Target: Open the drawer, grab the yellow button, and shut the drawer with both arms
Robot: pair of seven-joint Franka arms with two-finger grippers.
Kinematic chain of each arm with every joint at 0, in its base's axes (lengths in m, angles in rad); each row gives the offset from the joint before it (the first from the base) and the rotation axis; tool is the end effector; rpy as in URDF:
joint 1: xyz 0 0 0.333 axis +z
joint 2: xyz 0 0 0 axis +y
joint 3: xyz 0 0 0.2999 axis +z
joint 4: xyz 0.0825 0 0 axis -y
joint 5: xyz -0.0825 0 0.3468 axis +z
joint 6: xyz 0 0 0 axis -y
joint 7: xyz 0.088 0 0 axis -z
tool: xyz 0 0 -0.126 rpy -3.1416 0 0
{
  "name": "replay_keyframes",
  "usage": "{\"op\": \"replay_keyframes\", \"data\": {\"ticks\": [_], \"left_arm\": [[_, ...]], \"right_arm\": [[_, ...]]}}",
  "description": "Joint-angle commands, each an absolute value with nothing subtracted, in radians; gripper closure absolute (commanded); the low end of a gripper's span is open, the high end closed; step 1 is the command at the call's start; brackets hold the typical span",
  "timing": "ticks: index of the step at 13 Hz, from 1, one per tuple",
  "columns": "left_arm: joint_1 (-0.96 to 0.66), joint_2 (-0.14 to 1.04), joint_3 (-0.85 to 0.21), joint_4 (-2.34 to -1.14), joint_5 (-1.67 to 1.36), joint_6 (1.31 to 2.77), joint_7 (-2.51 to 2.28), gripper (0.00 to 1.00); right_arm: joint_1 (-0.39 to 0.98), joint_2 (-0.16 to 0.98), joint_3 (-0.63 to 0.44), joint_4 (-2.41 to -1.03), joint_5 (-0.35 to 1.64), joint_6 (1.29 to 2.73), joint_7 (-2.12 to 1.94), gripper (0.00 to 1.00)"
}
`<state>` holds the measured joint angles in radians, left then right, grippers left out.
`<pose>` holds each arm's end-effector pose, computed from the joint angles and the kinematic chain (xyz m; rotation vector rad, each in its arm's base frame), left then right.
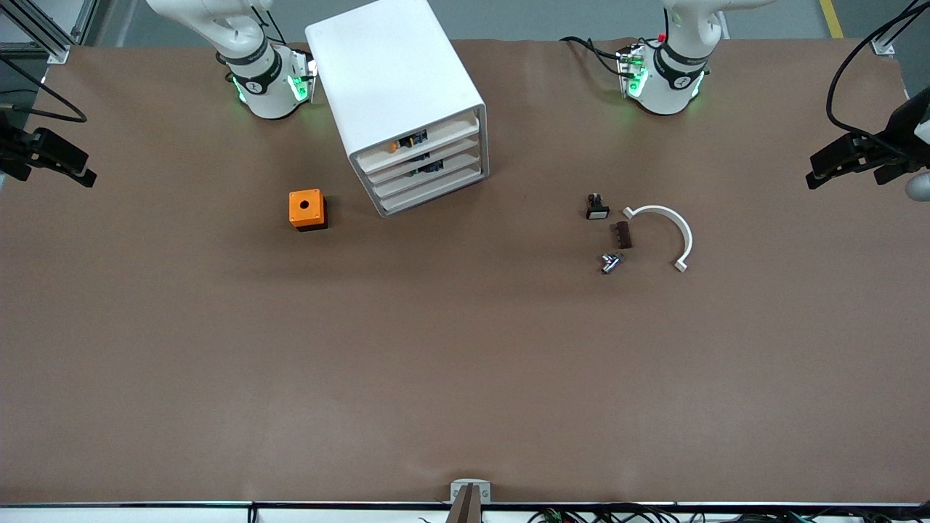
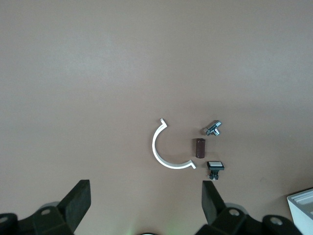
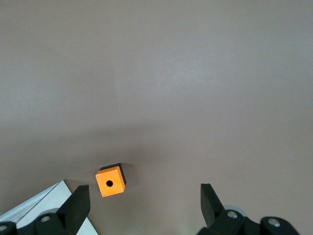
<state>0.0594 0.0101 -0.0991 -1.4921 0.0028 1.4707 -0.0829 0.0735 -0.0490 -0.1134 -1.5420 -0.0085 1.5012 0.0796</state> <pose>0.5095 -0.0196 0.6094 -3.1368 -0.0681 0.0491 0.4957 -0.0224 0.6203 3.1331 -0.1882 0.0125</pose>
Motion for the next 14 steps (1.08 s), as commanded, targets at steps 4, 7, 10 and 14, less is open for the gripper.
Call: {"op": "replay_keyframes", "data": {"ticks": [4,7,10,14], "left_arm": [[0.063,0.021,-0.103,-1.467,-0.003,1.468,-0.071,0.0],[0.061,0.072,-0.104,-1.47,-0.014,1.465,-0.081,0.0],[0.031,0.15,-0.115,-1.474,-0.017,1.463,-0.154,0.0],[-0.066,0.29,-0.124,-1.468,-0.061,1.468,-0.478,0.0]], "right_arm": [[0.06,-0.052,-0.103,-1.551,-0.014,1.499,0.089,0.0],[0.06,-0.052,-0.103,-1.557,-0.014,1.499,0.089,0.0],[0.058,-0.052,-0.103,-1.565,-0.014,1.503,0.089,0.0],[0.057,-0.052,-0.103,-1.566,-0.014,1.503,0.09,0.0]]}}
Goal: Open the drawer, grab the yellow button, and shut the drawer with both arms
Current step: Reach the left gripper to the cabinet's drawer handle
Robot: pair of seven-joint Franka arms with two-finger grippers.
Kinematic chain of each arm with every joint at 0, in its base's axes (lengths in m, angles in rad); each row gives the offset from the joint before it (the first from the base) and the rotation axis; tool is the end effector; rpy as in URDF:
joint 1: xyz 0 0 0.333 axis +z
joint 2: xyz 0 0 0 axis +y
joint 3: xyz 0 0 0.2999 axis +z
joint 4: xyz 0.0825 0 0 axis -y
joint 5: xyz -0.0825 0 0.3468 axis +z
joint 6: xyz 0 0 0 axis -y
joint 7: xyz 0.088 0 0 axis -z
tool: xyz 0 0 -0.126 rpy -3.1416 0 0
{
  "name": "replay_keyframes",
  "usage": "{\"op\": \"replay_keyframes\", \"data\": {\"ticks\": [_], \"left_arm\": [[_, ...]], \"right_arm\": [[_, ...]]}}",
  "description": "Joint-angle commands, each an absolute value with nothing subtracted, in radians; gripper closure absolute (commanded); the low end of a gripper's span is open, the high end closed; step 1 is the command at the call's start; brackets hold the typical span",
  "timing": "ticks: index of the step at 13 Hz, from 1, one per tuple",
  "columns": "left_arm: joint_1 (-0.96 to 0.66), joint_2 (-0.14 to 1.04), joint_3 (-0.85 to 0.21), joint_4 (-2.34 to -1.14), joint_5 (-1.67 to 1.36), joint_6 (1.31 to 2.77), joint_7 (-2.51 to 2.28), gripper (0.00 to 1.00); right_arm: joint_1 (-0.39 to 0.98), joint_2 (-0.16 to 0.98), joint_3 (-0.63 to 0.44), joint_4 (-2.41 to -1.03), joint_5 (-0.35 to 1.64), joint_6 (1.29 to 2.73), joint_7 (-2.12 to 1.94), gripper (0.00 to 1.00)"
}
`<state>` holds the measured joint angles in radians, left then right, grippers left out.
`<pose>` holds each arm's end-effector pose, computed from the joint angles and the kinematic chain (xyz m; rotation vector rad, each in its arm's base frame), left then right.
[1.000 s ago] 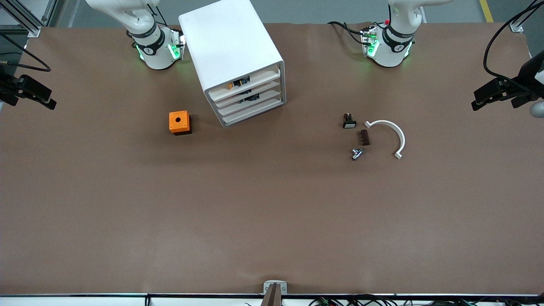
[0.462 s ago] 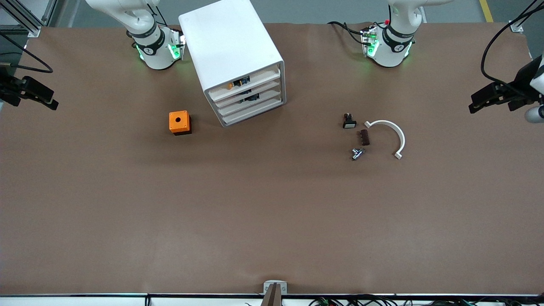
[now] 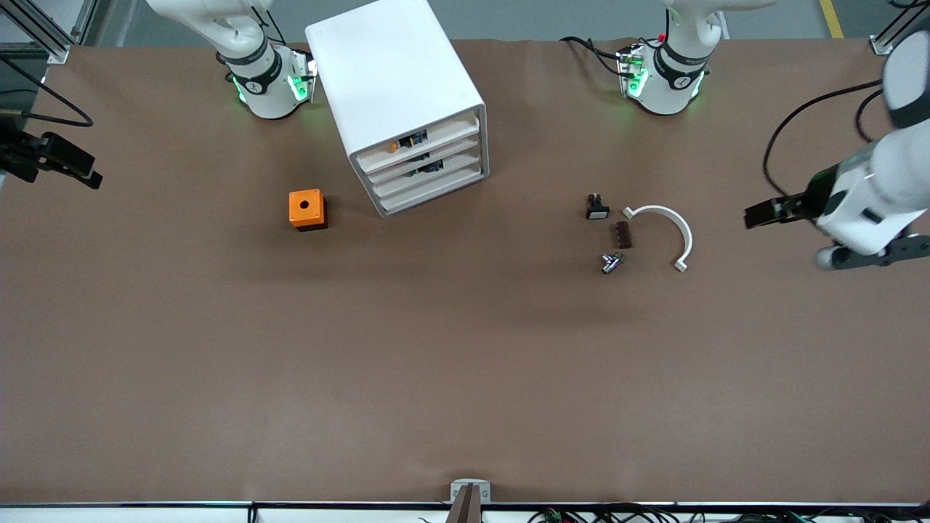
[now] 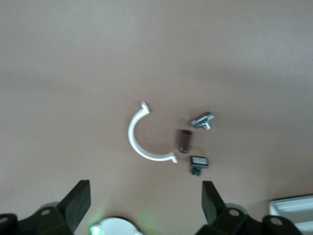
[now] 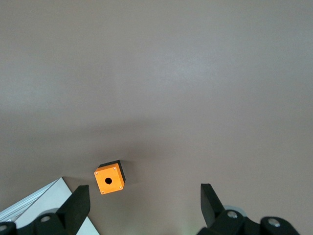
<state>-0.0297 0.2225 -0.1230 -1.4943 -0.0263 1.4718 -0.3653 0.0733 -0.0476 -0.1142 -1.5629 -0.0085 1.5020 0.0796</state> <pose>0.5502 -0.0821 0.4959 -3.0894 -0.3301 0.3887 0.4957 -0.0229 0.6108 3.1325 -0.1895 -0.0213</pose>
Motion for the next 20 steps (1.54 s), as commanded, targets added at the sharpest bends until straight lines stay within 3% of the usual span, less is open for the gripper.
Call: {"op": "replay_keyframes", "data": {"ticks": [1,11,13,18,20], "left_arm": [[-0.074,0.32,-0.124,-1.468,-0.101,1.47,-0.545,0.0],[-0.383,0.581,-0.126,-1.41,-0.338,1.525,-1.525,0.0],[-0.446,0.615,-0.124,-1.411,-0.423,1.586,-1.674,0.06],[-0.512,0.695,-0.126,-1.411,-0.699,1.638,-2.012,0.09],[-0.515,0.707,-0.126,-1.414,-0.813,1.637,-2.087,0.2]], "right_arm": [[0.057,-0.051,-0.103,-1.566,-0.014,1.502,0.091,0.0],[0.055,-0.038,-0.103,-1.566,-0.014,1.497,0.092,0.0],[0.055,-0.031,-0.103,-1.566,-0.014,1.496,0.091,0.0],[0.057,-0.029,-0.103,-1.577,-0.014,1.499,0.092,0.0],[0.057,-0.029,-0.104,-1.578,-0.014,1.499,0.092,0.0]]}}
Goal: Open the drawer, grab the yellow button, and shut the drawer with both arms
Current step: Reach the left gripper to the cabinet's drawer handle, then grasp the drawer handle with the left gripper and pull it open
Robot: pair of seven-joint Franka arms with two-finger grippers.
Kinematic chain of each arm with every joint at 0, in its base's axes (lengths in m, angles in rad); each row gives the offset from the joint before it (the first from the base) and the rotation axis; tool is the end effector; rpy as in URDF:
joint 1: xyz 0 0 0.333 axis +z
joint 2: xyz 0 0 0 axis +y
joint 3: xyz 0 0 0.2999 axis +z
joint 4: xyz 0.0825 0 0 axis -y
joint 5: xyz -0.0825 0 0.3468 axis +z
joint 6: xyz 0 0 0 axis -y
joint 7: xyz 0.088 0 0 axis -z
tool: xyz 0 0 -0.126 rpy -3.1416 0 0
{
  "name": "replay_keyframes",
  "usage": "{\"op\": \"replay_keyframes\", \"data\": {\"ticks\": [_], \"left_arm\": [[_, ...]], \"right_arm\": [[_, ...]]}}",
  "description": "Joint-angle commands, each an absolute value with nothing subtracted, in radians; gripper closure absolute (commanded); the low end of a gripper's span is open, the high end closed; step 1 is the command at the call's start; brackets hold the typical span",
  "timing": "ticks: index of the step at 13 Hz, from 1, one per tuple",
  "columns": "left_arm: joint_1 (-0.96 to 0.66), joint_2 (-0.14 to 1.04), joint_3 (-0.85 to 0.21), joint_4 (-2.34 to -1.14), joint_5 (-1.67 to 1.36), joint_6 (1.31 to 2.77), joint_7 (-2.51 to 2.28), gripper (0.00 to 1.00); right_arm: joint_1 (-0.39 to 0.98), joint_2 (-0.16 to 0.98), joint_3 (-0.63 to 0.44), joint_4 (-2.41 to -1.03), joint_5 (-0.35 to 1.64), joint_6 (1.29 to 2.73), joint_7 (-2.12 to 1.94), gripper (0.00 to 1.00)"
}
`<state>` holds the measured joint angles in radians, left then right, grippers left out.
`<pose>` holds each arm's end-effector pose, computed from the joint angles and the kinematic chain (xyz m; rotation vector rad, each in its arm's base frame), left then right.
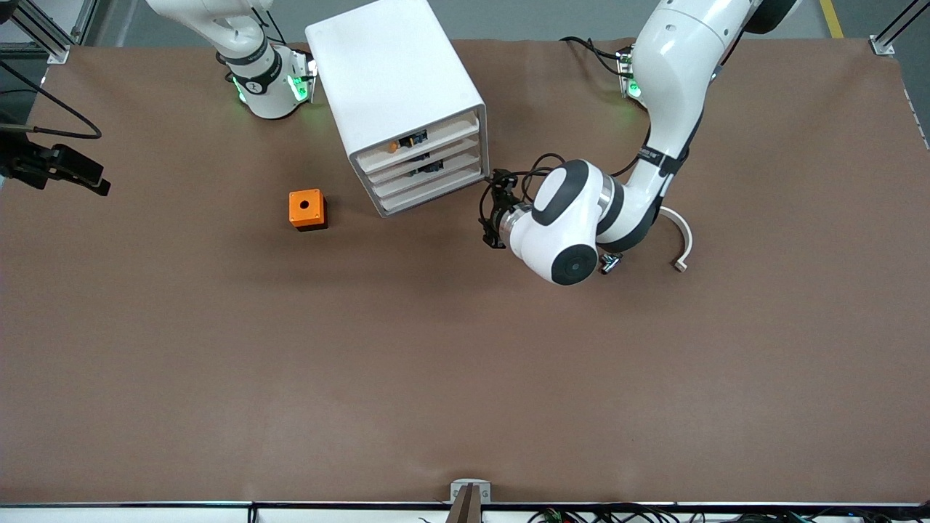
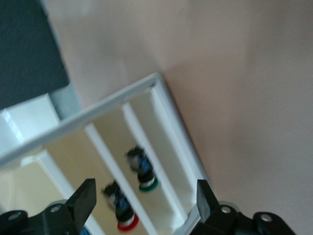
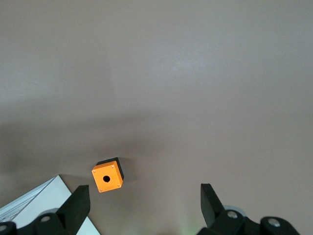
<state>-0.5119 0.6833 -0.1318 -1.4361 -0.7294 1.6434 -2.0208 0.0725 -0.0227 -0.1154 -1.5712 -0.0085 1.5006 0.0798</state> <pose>0.4656 -0.4308 0.2861 -1.8031 -1.9082 1.2295 0.5019 -0.0233 0.5948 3.1280 -0.1926 -0.0751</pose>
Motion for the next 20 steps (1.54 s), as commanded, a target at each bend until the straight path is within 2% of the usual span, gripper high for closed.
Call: {"op": "replay_keyframes", "data": {"ticks": [1,9,15,19,20], "left_arm": [[-0.518,0.716,-0.126,-1.414,-0.851,1.637,-2.141,0.24],[-0.601,0.773,-0.126,-1.414,-1.008,1.597,-2.447,0.35],[-0.598,0.773,-0.126,-1.411,-1.034,1.497,-2.468,0.36],[-0.629,0.796,-0.126,-1.417,-1.066,1.49,-2.487,0.48],[-0.643,0.799,-0.126,-1.416,-1.065,1.488,-2.488,0.55]], "right_arm": [[0.057,-0.029,-0.104,-1.58,-0.014,1.499,0.092,0.0],[0.055,-0.031,-0.103,-1.595,-0.014,1.5,0.092,0.0],[0.057,-0.034,-0.103,-1.595,-0.012,1.494,0.098,0.0],[0.066,-0.035,-0.098,-1.594,-0.011,1.508,0.098,0.0],[0.066,-0.035,-0.098,-1.592,-0.009,1.511,0.1,0.0]]}}
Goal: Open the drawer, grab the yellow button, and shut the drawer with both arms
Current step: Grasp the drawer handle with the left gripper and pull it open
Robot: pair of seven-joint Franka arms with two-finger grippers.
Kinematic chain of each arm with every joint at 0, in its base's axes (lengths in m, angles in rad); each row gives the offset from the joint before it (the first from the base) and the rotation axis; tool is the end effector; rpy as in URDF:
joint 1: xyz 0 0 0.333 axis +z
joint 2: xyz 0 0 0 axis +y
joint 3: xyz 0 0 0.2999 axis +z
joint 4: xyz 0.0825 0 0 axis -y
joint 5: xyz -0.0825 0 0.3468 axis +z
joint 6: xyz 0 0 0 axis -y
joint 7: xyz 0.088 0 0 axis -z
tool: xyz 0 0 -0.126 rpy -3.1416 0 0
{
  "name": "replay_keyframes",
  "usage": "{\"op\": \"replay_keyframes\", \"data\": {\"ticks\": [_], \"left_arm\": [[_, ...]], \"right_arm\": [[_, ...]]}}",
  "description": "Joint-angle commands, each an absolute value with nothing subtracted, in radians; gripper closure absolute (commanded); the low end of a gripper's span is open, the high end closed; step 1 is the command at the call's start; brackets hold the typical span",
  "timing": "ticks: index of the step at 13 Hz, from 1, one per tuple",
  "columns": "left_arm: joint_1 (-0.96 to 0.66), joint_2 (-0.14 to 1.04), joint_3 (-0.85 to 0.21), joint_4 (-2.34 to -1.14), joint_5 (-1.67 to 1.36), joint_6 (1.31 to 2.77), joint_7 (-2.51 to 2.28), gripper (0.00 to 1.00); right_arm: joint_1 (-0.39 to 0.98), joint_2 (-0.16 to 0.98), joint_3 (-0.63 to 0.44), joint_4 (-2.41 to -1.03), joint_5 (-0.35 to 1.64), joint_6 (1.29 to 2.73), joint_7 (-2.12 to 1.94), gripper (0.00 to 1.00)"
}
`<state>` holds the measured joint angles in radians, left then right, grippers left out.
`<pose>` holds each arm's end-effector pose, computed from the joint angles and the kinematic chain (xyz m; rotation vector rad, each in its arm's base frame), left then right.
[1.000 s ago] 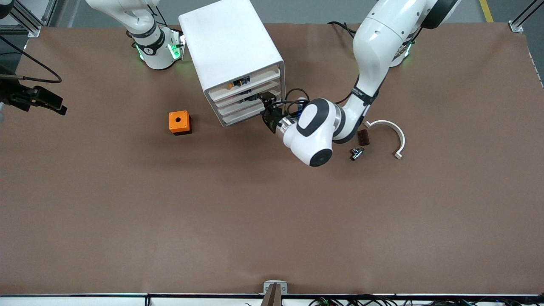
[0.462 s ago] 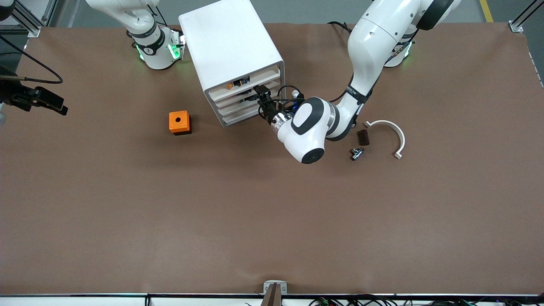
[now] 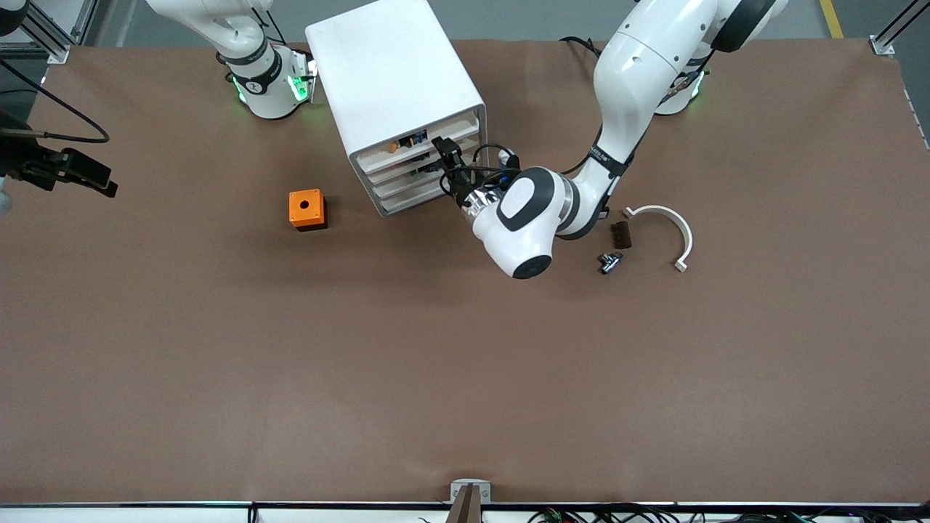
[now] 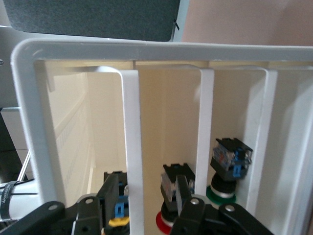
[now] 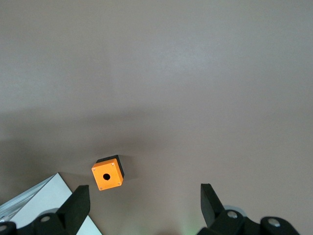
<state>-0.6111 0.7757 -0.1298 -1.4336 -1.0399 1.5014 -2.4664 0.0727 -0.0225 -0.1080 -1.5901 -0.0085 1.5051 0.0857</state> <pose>0.3950 -0.4937 0.2615 -1.0758 -1.8218 1.3433 0.5019 -0.0194 0.5870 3.1267 -0.1897 -0.0979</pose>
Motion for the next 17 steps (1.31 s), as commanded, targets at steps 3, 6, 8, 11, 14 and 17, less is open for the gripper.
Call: {"op": "replay_keyframes", "data": {"ticks": [3,6,8,11,14,17], "left_arm": [[-0.64,0.799,-0.126,-1.414,-1.058,1.456,-2.487,0.81],[-0.574,0.798,-0.114,-1.379,-1.055,1.401,-2.476,0.94],[-0.523,0.799,-0.1,-1.362,-1.051,1.404,-2.424,0.94],[-0.453,0.801,-0.078,-1.325,-1.052,1.413,-2.333,0.94],[-0.439,0.804,-0.072,-1.328,-1.051,1.456,-2.249,0.53],[-0.436,0.795,-0.054,-1.324,-1.032,1.456,-2.247,0.01]], "right_arm": [[0.069,-0.034,-0.097,-1.594,-0.008,1.532,0.1,0.0],[0.08,-0.028,-0.097,-1.595,-0.008,1.565,0.098,0.0],[0.084,-0.028,-0.097,-1.598,-0.008,1.565,0.121,0.0],[0.101,-0.029,-0.097,-1.603,-0.008,1.557,0.164,0.0],[0.097,-0.021,-0.097,-1.617,-0.003,1.559,0.167,0.0],[0.098,0.003,-0.097,-1.614,0.002,1.565,0.19,0.0]]}}
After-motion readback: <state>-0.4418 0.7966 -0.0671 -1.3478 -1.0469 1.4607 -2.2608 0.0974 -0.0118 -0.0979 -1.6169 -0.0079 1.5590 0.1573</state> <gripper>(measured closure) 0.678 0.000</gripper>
